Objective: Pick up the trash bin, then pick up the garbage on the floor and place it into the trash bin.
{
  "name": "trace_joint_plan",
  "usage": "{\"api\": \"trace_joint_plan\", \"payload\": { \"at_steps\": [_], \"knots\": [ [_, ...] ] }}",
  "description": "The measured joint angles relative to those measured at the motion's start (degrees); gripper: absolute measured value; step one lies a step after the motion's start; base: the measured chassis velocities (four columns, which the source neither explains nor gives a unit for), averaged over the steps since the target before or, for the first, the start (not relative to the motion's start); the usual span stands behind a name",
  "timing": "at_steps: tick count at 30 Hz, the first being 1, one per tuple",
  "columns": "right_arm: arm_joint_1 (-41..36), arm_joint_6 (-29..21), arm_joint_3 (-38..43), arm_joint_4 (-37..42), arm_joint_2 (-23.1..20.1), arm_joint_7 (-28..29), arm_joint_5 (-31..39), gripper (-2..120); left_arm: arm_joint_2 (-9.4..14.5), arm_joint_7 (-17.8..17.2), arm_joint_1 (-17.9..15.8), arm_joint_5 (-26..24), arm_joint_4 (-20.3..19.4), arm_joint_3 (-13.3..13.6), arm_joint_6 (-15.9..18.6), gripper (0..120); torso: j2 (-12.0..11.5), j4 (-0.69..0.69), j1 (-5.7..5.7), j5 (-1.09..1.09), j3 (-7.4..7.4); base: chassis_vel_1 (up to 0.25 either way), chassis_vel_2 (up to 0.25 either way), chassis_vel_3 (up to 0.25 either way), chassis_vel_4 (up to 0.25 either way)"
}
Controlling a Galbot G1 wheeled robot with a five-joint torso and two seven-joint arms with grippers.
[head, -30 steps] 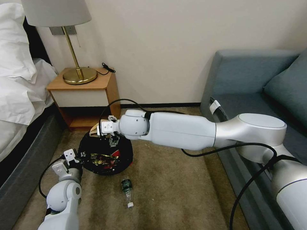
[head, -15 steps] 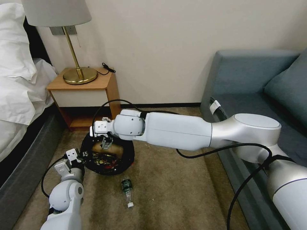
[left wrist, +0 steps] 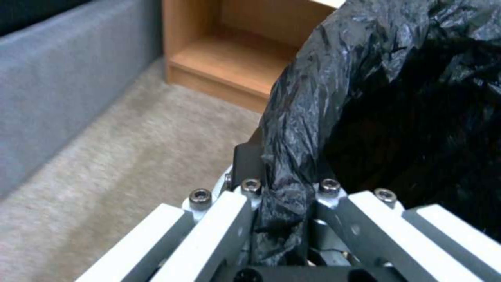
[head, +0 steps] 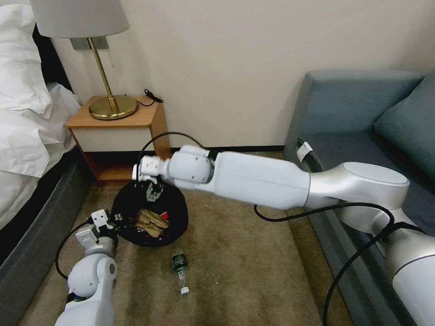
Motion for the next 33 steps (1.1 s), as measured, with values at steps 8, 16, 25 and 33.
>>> {"api": "trace_joint_plan", "payload": {
  "at_steps": [8,16,25,33],
  "knots": [
    [-4.3,-0.1,5.3,-9.3,-0.5,5.9,7.8,100,1.1,-0.4,1.1,-0.1,-2.9,-3.1,-0.3,3,0.0,-0.01,0.0,0.0,0.0,0.0,0.0,0.0,0.0],
    [-10.4,-0.1,7.1,-16.1,-0.6,8.9,13.8,100,1.7,-0.7,2.0,-0.3,-5.1,-6.2,-0.3,3,0.0,-0.02,0.0,0.0,0.0,0.0,0.0,0.0,0.0],
    [-18.1,-0.1,7.5,-15.9,-0.5,12.0,17.5,100,1.3,-1.3,4.3,-1.5,-8.9,-8.5,0.0,3,0.0,-0.01,0.0,0.0,0.0,0.0,0.0,0.0,0.0],
    [-22.7,-0.1,5.7,-12.5,-1.0,12.8,19.5,100,0.1,-1.6,5.9,-1.5,-10.8,-9.5,0.0,3,0.0,-0.01,0.0,0.0,0.0,0.0,0.0,0.0,0.0]
  ]
}}
